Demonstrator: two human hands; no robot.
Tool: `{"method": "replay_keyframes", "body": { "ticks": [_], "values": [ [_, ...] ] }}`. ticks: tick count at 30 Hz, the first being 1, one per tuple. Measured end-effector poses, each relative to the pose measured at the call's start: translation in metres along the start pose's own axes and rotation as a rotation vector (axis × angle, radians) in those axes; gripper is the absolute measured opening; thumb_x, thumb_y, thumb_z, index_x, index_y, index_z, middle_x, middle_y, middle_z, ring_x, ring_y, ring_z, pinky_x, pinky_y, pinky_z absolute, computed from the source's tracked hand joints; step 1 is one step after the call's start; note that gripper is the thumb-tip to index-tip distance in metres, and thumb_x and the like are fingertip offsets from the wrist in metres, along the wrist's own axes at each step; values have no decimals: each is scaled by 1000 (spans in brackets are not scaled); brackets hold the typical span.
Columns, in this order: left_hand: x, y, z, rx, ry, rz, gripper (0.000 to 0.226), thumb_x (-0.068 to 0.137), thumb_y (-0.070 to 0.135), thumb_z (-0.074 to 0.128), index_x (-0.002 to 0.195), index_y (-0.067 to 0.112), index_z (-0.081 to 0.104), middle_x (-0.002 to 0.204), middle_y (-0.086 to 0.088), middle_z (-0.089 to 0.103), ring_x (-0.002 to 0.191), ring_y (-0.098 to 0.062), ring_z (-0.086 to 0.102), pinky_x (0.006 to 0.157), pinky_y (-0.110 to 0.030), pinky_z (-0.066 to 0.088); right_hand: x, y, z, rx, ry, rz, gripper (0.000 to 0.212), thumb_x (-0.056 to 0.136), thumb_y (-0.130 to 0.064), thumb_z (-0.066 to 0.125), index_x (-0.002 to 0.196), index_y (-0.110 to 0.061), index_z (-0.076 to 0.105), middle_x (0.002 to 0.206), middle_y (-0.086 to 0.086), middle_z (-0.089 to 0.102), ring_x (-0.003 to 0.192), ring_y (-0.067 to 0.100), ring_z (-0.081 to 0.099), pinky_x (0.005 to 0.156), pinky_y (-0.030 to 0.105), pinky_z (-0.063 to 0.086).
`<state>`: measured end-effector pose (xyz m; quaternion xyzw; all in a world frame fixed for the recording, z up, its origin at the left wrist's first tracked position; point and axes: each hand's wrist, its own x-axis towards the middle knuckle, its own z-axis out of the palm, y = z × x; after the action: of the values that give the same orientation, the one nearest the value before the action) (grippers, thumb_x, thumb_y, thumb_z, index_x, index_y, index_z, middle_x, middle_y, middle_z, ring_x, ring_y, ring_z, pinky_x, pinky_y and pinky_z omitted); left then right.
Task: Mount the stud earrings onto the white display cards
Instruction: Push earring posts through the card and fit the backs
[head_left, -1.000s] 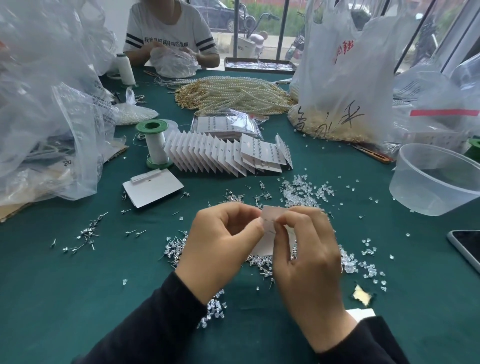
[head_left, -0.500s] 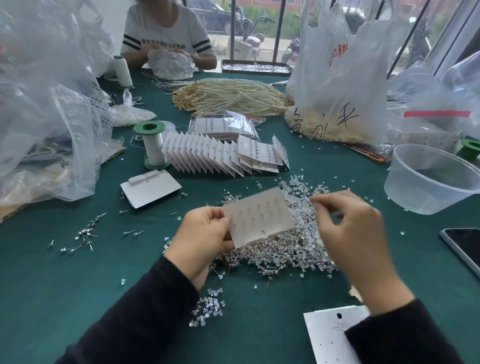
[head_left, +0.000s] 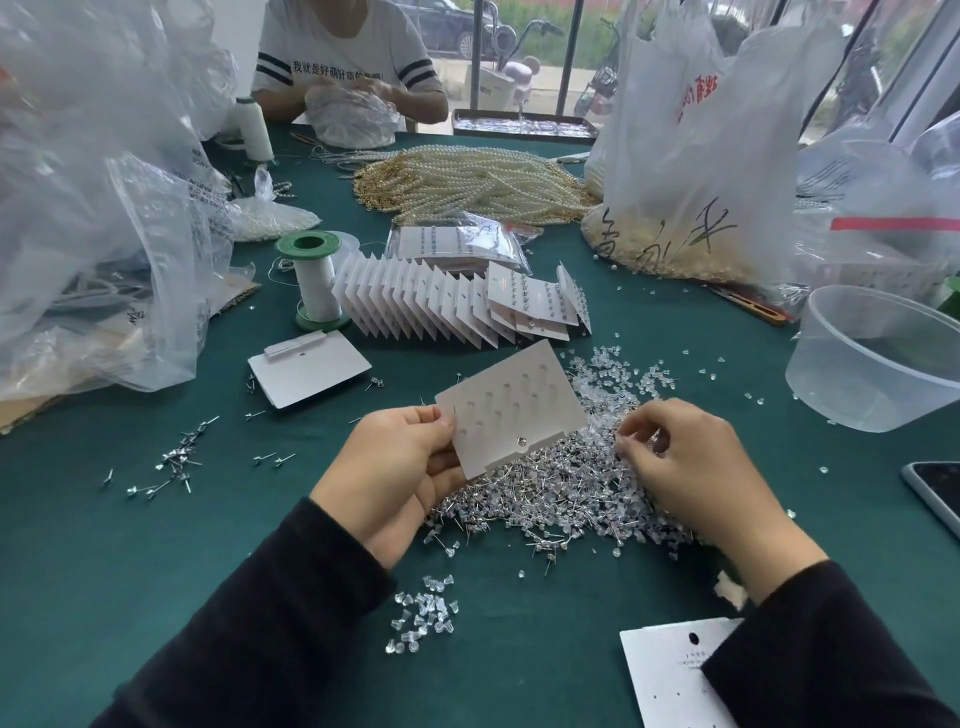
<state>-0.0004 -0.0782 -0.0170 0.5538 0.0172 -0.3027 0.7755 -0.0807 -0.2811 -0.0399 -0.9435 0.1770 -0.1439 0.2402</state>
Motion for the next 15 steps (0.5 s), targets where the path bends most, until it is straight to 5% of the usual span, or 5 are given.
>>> {"method": "replay_keyframes", "body": {
  "ticks": [7,15],
  "values": [
    [0,-3,1,22,-18,-23,17,93,1,41,88,-2,57,74,-11,67,52,-13,66,46,-20,54,-6,4,-5,57,23,1,12,82,-6,65,77,-17,64,71,-10,61,65,2,54,58,5,39],
    [0,-8,3,48,-16,-38,18,93,0,41,84,-1,56,73,-12,66,51,-12,64,44,-21,53,-8,10,-13,384,175,75,15,85,-10,63,78,-23,65,67,-3,64,56,11,55,49,16,43]
  ]
}}
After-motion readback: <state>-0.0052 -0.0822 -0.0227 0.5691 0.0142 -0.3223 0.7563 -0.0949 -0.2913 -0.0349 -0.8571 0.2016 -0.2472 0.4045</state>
